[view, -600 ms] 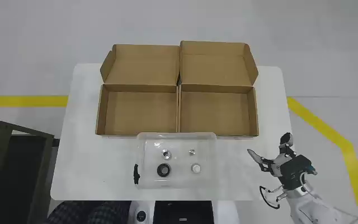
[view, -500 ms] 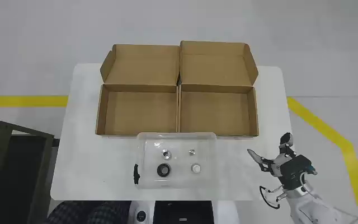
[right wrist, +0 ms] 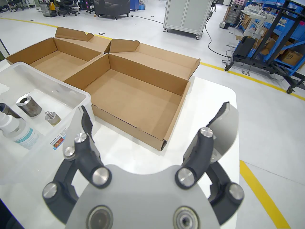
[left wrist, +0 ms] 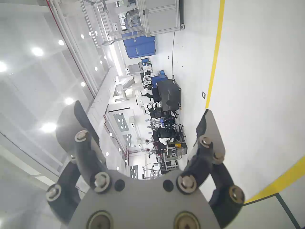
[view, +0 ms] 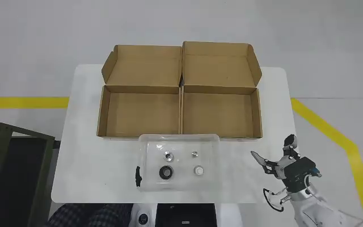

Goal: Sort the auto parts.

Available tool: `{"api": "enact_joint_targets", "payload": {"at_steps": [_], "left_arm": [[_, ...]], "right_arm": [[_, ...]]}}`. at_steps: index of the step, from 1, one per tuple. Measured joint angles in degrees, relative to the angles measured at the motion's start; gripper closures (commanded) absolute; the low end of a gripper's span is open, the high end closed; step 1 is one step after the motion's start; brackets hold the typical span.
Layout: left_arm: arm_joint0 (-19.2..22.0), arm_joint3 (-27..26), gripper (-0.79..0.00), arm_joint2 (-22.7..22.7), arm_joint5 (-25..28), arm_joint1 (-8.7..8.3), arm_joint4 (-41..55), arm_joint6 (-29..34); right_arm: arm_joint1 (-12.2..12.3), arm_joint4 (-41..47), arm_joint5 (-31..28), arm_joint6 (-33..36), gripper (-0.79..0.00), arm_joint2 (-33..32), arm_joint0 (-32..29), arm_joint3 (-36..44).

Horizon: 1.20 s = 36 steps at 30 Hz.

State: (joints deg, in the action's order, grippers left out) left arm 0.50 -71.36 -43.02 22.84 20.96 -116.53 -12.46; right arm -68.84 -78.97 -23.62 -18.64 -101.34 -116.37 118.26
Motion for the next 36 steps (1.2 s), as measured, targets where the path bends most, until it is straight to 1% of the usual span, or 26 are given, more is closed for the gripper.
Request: {"api": "enact_joint_targets", "payload": {"at_steps": [4,7,14,21,26,31,33,36], "left_arm": [[0.00,0.00,-0.785,0.00,0.00,0.00,0.00,0.00],[0.00,0.00,-0.785,0.00,0.00,0.00,0.00,0.00],[0.00,0.00,-0.785,0.00,0.00,0.00,0.00,0.00],[0.00,0.00,-0.785,0.00,0.00,0.00,0.00,0.00],[0.00,0.00,-0.785,0.00,0.00,0.00,0.00,0.00],[0.00,0.00,-0.785,0.00,0.00,0.00,0.00,0.00],[0.00,0.00,-0.785,0.00,0.00,0.00,0.00,0.00],[0.00,0.00,-0.785,0.00,0.00,0.00,0.00,0.00]], "right_arm": [[0.03,0.19,-0.39,0.60,-0.785,0.12,0.29,0.15],[0.26,0.12,-2.93,3.61,-0.785,0.28,1.31,1.06],[1.11,-0.63,-12.20,12.93,-0.785,1.60,5.09,3.87],[2.06,-2.15,-21.97,23.82,-0.785,5.18,10.42,6.98],[2.58,-0.98,-26.59,29.35,-0.785,7.08,13.02,8.26],[3.11,-1.25,-31.82,36.21,-0.785,11.68,15.88,9.68],[3.23,-1.14,-32.82,38.66,-0.785,13.94,17.18,9.69],[3.33,-0.62,-32.79,41.34,-0.785,16.76,19.01,9.21]]}}
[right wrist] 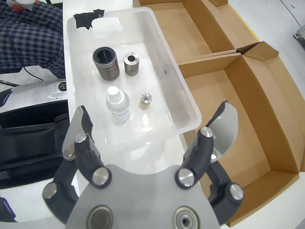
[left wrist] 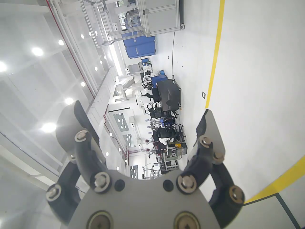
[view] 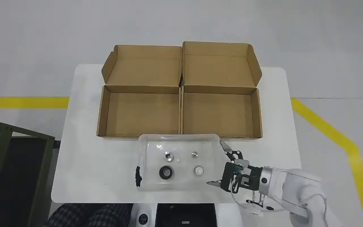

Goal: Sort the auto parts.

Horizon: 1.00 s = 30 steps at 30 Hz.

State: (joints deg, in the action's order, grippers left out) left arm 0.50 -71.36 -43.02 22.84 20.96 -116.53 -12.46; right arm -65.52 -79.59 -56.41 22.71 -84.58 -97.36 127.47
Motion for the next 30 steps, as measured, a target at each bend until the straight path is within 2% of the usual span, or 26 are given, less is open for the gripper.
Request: {"api": "enact_joint_targets", "payload": {"at_steps": [23,26,30], "left_arm": [[0.00,0.00,-0.785,0.00,0.00,0.00,0.00,0.00],[0.00,0.00,-0.785,0.00,0.00,0.00,0.00,0.00],[0.00,0.00,-0.785,0.00,0.00,0.00,0.00,0.00]], "right_arm": [[0.90,4.21,-0.21,11.82,-0.785,11.92,11.41,-5.85],[1.03,4.35,0.25,12.74,-0.720,12.80,12.13,-6.61],[1.29,4.43,0.65,13.80,-0.683,13.59,12.70,-7.82]]}}
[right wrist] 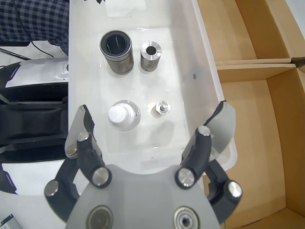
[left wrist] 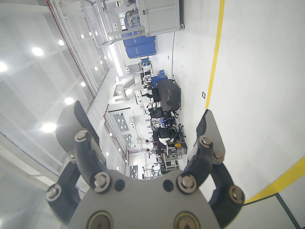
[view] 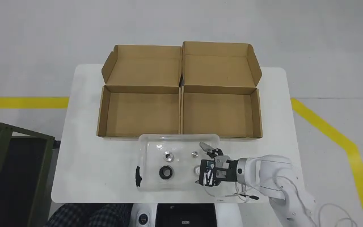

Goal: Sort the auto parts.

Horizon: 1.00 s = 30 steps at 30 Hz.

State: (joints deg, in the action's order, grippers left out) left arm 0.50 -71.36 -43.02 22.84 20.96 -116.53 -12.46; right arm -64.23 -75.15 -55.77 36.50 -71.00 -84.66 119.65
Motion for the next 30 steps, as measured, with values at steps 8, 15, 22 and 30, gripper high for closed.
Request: {"api": "enact_joint_targets", "payload": {"at_steps": [8,15,22,30], "left_arm": [[0.00,0.00,-0.785,0.00,0.00,0.00,0.00,0.00],[0.00,0.00,-0.785,0.00,0.00,0.00,0.00,0.00],[0.00,0.00,-0.785,0.00,0.00,0.00,0.00,0.00],[0.00,0.00,-0.785,0.00,0.00,0.00,0.00,0.00]], "right_arm": [[0.56,0.06,0.19,0.86,-0.477,0.95,0.10,-1.28],[1.01,-0.35,0.18,1.67,-0.382,2.44,0.28,-2.21],[1.38,-0.20,0.18,2.16,-0.292,3.77,0.95,-3.22],[1.86,0.74,-0.08,2.05,0.000,4.69,1.71,-3.40]]}}
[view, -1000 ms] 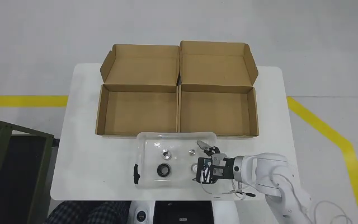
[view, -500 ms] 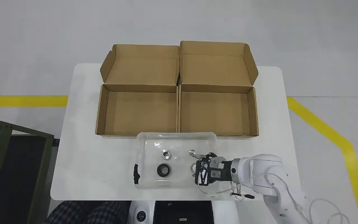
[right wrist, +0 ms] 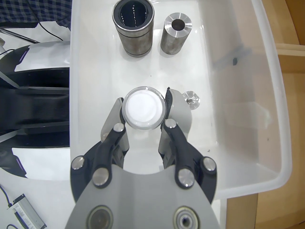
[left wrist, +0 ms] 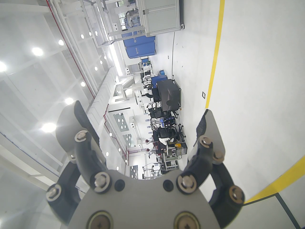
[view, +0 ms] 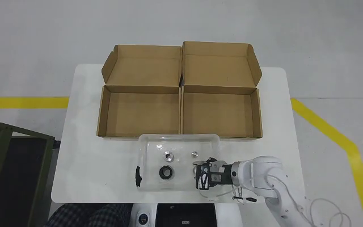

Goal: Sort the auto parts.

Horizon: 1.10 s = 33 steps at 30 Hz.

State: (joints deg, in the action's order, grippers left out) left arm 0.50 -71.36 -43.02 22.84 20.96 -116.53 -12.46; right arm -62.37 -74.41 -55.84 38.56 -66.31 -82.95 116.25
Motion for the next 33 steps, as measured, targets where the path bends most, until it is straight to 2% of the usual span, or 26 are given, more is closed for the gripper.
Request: {"api": "enact_joint_targets", "payload": {"at_steps": [10,16,23,33], "left_arm": [[0.00,0.00,-0.785,0.00,0.00,0.00,0.00,0.00],[0.00,0.00,-0.785,0.00,0.00,0.00,0.00,0.00],[0.00,0.00,-0.785,0.00,0.00,0.00,0.00,0.00],[0.00,0.00,-0.785,0.00,0.00,0.00,0.00,0.00]], "right_arm": [[1.23,4.47,-1.88,-2.35,0.000,-3.81,-1.04,4.18],[1.88,8.55,-1.75,-6.95,0.000,-7.33,-1.91,6.01],[1.90,13.80,0.69,-14.65,0.000,-8.14,-1.25,3.50],[1.14,26.23,9.06,-24.95,0.000,-7.73,1.89,-2.98]]}}
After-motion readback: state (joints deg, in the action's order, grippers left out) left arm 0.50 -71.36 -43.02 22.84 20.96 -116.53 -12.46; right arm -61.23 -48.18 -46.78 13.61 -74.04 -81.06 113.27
